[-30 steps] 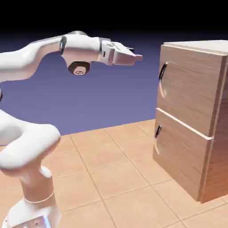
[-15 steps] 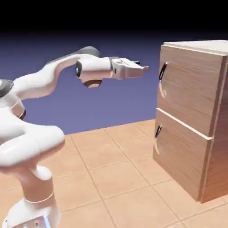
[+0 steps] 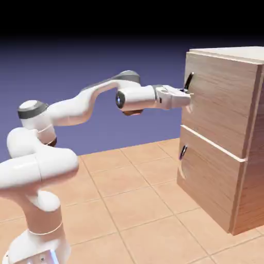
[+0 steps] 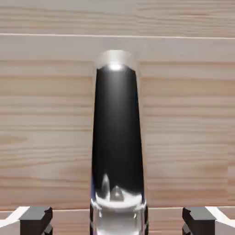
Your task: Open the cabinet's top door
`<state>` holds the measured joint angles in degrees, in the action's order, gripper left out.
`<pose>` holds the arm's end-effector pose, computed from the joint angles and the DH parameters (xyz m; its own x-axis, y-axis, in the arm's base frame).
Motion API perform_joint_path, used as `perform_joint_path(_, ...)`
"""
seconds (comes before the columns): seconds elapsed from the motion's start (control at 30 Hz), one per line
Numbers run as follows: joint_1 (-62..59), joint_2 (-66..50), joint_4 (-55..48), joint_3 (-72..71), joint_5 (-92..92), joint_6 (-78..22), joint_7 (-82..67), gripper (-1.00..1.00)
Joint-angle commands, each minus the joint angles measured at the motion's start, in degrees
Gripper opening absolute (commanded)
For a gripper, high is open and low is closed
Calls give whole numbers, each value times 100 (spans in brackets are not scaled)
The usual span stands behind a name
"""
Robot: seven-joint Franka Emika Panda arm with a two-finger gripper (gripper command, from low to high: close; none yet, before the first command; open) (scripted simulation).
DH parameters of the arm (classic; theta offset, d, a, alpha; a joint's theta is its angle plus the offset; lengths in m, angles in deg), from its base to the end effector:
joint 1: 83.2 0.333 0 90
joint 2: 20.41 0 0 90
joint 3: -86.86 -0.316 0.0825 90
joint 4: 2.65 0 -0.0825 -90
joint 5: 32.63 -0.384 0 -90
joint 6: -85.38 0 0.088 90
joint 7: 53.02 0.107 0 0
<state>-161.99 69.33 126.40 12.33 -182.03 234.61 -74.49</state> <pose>0.4889 0.1348 0.4842 -0.0036 -0.7072 0.7071 -0.0035 -0.7070 -0.7072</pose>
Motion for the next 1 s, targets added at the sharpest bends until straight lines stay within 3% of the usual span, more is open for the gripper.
perform_joint_path(0.0, 119, 25, 208, 55, -76, -217, -106, -100)
perform_joint_path(0.5, 1267, -119, 2945, 1190, -128, -3884, -1463, -100)
perform_joint_path(0.97, 385, -881, 3917, 2655, 1248, -7372, -2467, -100)
